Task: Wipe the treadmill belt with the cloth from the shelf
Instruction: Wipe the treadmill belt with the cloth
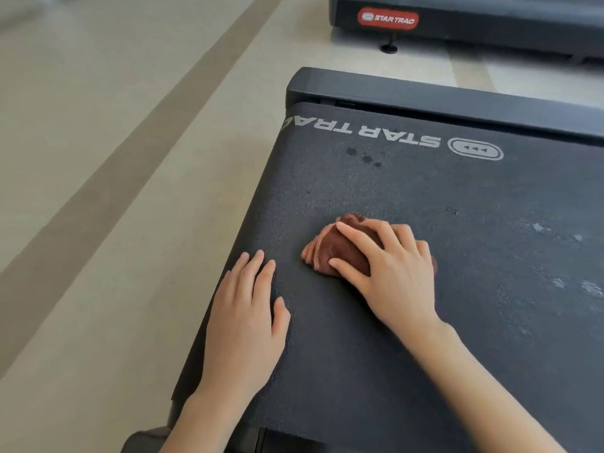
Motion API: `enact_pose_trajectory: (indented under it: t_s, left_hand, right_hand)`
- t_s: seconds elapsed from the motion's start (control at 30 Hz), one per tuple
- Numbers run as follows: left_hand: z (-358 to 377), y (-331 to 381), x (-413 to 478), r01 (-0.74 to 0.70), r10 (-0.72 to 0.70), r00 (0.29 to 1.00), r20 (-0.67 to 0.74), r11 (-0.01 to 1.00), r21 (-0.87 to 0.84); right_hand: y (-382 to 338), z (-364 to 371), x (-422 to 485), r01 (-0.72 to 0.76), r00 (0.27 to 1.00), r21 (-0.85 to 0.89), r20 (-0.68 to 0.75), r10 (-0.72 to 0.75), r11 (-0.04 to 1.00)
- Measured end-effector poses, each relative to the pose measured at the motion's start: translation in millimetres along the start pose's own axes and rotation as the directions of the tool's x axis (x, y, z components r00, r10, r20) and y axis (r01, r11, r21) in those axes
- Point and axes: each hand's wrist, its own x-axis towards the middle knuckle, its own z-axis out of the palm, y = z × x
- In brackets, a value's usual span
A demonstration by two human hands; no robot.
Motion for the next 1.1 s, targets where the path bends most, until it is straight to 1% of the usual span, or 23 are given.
enact_pose_trajectory:
  t_s: [0.13,0.2,0.27,0.33,0.47,0.53,0.6,0.7,0.77,0.87,0.97,1.1]
  left_hand:
    - [-8.2,-6.7,-0.5,0.006,-0.004,1.0,0.023,0.999,-0.049]
    - [-13.8,-14.5,-2.3,0.097,-0.095,0.995,0.018,0.986,-0.133]
    - [-16.4,-23.7,-4.5,0.229,-0.217,0.973,0.075,0.945,-0.232]
    - [-16.1,-26.5,-5.9,0.265,-0.244,0.964,0.109,0.929,-0.258]
    - [-13.3,-28.8,-7.4,0.211,-0.184,0.975,0.123,0.941,-0.266]
    - [-13.7,-39.1,-8.2,0.156,-0.118,0.981,0.155,0.953,-0.261]
    - [-16.4,-48.4,-8.6,0.112,-0.063,0.983,0.172,0.949,-0.294]
    - [-16.3,-50.4,-9.8,0.113,-0.06,0.985,0.162,0.931,-0.348]
    - [-14.8,-49.8,-9.7,0.114,-0.064,0.985,0.159,0.937,-0.33]
    - [-16.1,-47.8,-9.9,0.118,-0.072,0.983,0.166,0.952,-0.283]
    - [-21.1,-41.6,-14.7,0.119,-0.081,0.979,0.186,0.972,-0.204]
    - [-33.0,-40.4,-40.7,0.03,-0.01,0.982,0.188,0.994,-0.103]
  right_hand:
    - [-3.2,16.3,23.1,0.005,1.0,-0.034,0.003,-0.005,0.999]
    - [-7.1,15.4,13.5,-0.012,1.0,-0.06,-0.025,0.01,0.998]
    - [-13.6,10.1,-2.4,-0.016,0.999,-0.067,-0.039,0.013,0.998]
    - [-20.1,1.3,-22.6,0.013,0.999,-0.039,-0.029,-0.014,0.999]
    - [-31.6,-21.2,-77.9,0.102,0.994,0.041,-0.034,-0.101,0.994]
    - [-36.7,-27.3,-102.1,0.13,0.991,0.047,-0.049,-0.128,0.99]
    - [-37.9,-28.2,-108.0,0.153,0.987,0.051,-0.05,-0.151,0.987]
    - [-36.1,-22.2,-82.3,0.159,0.987,0.084,-0.028,-0.157,0.984]
    - [-37.3,-13.0,-53.8,0.159,0.987,0.082,-0.042,-0.156,0.984]
    - [-39.9,8.8,-3.9,0.186,0.981,0.048,-0.054,-0.184,0.981]
    - [-44.7,33.6,41.2,0.159,0.984,-0.016,-0.08,-0.159,0.987]
    - [-51.1,46.9,54.3,0.116,0.987,-0.049,-0.11,-0.121,0.992]
